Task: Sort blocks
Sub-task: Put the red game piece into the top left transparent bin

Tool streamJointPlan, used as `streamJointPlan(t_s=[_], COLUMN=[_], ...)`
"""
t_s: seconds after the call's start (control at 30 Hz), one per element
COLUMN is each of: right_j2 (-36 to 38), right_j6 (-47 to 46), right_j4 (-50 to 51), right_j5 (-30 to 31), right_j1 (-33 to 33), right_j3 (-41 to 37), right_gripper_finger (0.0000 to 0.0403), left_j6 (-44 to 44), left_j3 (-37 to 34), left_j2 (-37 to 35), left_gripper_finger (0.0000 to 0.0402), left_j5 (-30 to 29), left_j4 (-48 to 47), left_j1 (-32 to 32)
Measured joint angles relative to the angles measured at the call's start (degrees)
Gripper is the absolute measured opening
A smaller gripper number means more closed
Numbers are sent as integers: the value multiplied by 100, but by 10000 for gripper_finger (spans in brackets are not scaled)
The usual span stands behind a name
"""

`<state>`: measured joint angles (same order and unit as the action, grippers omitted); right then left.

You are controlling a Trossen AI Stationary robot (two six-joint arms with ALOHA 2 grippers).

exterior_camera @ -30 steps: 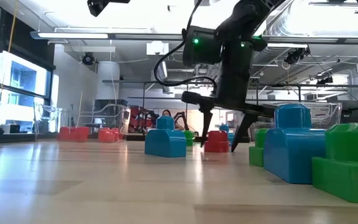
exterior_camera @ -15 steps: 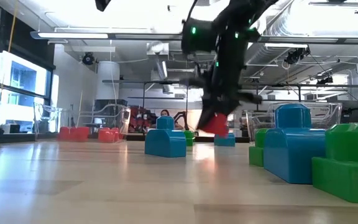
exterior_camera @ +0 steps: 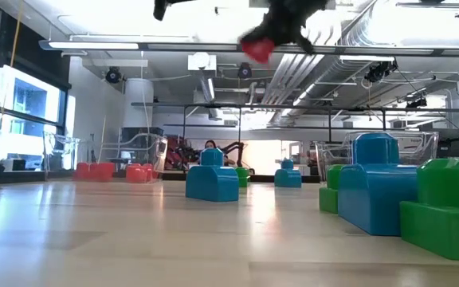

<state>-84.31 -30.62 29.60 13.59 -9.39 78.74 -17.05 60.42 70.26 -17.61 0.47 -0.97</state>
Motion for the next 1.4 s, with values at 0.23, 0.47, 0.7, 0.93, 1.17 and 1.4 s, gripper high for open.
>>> streamJointPlan(t_s=[0.23,0.47,0.7,0.93,1.17,1.4], right_j2=[916,946,766,739,739,574], right_j6=[263,261,263,433,692,858], right_j4=[-1345,-3096,-3450,-3534,-3553,-3733], right_j5=[-5,-723,-838,-927,-1012,-785], right_j1=[-15,206,561,845,1044,1059], right_j3=[2,9,4,4,4,4], right_gripper_finger=[2,2,2,2,2,2], left_j6=[-385,-351,-237,125,519,318], left_j3=[-2,4,2,2,2,-9], left_j2=[216,308,365,362,362,557], left_gripper_finger=[227,248,248,248,248,248], left_j5=[60,673,1102,1309,1189,1280], left_j4=[1253,2234,2435,2526,2524,2836], left_j1=[32,216,172,-43,-96,-98])
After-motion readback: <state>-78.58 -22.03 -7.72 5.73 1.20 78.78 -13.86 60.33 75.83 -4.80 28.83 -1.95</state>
